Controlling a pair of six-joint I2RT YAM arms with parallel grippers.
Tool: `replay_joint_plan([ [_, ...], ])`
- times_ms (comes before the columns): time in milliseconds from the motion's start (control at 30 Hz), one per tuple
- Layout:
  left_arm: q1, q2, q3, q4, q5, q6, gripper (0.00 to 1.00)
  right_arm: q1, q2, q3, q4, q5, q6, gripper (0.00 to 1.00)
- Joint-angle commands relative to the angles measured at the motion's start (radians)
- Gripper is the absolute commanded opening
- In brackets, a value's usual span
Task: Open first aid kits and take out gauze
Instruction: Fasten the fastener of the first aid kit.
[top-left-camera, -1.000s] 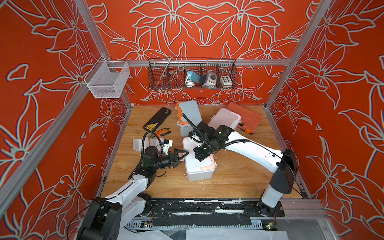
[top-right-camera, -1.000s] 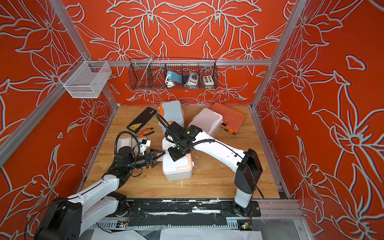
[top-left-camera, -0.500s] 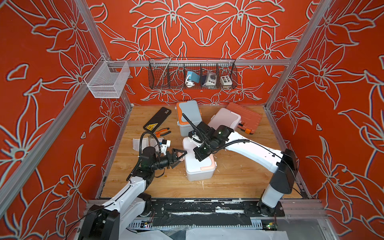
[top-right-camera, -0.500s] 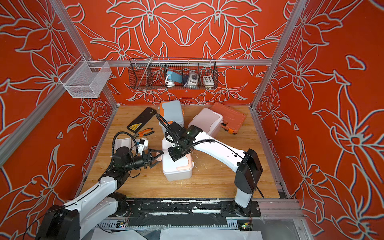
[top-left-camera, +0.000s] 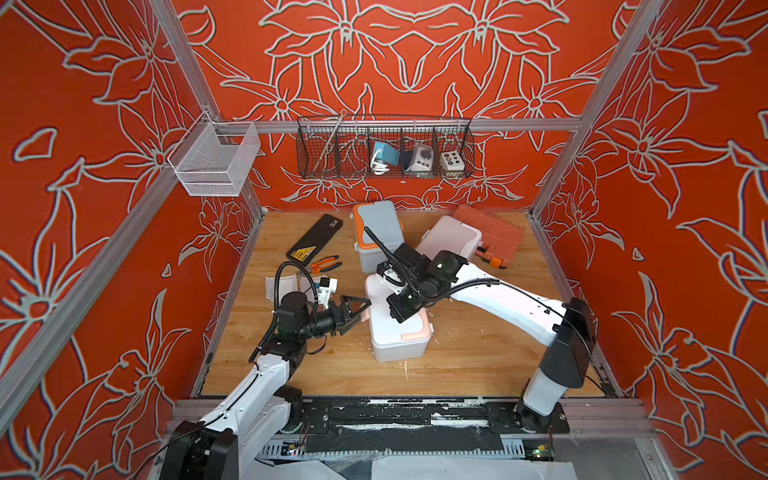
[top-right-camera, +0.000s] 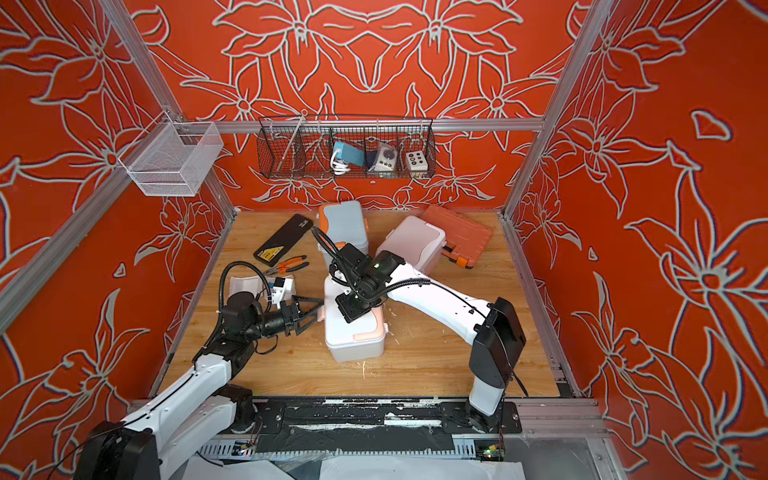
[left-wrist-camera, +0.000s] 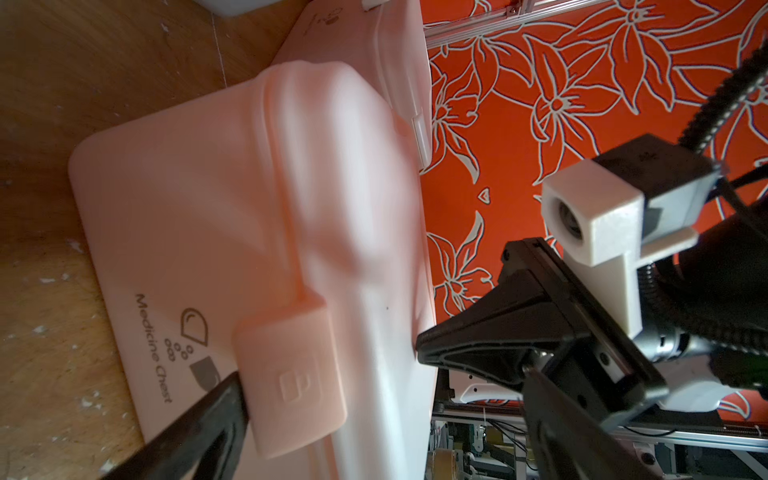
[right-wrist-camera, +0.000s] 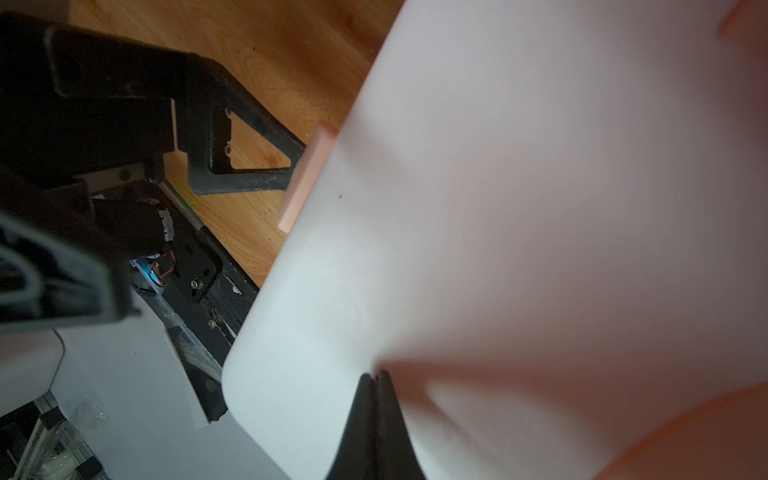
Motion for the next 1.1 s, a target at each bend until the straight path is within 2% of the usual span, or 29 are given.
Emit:
replay_joint_plan([
  [0,0.016,-0.017,0.048,-0.062,0.010,0.056,0.98,0.005,0.006,-0.028,-0.043,0.030,0.005,0.01],
  [267,0.037,-0.021,0.122,-0.311,-0.052,0.188,0.98,0.004,-0.012,0.010,-0.069,0.063,0.005,0.05],
  [467,0.037,-0.041,0.183,-0.422,-0.067,0.228,0.97,0.003,-0.062,0.038,-0.080,0.120,0.005,0.16],
  [633,0.036,-0.043,0.243,-0.517,-0.078,0.257,0.94,-0.017,-0.126,0.030,-0.127,0.214,0.006,0.29],
  [733,0.023,-0.030,0.289,-0.572,-0.102,0.280,0.91,-0.058,-0.173,-0.003,-0.128,0.236,0.000,0.31],
  [933,-0.082,0.023,0.365,-0.632,-0.206,0.303,0.87,-0.171,-0.247,-0.118,-0.071,0.167,-0.004,0.38],
  [1067,-0.132,0.062,0.383,-0.629,-0.251,0.301,0.87,-0.196,-0.254,-0.177,-0.029,0.104,-0.004,0.44],
])
